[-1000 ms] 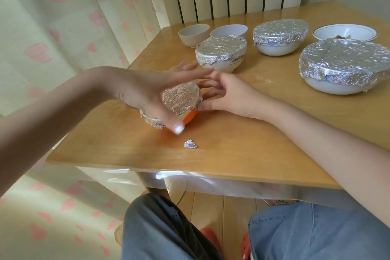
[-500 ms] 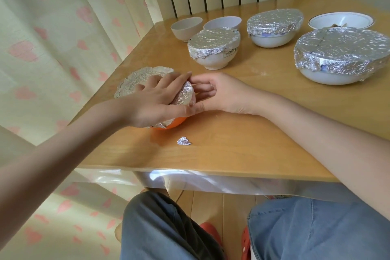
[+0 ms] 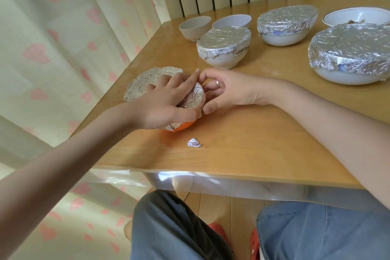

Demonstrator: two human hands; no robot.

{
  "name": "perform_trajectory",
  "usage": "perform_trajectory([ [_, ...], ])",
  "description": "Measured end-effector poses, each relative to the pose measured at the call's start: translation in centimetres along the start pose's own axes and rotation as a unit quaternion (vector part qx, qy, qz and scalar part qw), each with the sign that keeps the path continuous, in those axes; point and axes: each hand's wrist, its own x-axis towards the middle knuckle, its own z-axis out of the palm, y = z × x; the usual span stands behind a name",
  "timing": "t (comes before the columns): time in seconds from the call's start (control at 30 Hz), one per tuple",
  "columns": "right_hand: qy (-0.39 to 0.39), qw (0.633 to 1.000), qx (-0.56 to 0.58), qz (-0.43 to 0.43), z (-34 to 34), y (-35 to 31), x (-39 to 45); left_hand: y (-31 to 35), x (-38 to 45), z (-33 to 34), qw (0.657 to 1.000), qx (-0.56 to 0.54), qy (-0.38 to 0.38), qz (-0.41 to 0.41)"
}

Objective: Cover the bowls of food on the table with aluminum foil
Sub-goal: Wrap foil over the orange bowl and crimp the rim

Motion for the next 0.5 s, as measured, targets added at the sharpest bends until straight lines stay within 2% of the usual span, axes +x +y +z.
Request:
perform_trajectory([
  [0.23, 0.063, 0.997, 0.031, -0.04, 0.7, 0.6, 1.0, -0.4, -0.3, -0.1, 0.999, -0.033, 0.008, 0.017],
  [0.43, 0.025, 0.999, 0.043, -0.017, -0.2, 0.3, 0.6, -0.4, -0.1, -0.1, 0.999, -0.029, 0.008, 0.02],
  [0.5, 0.037, 0.998, 0.044, -0.01, -0.4, 0.5, 0.7, -0.4, -0.1, -0.2, 0.999, -0.03, 0.011, 0.021],
])
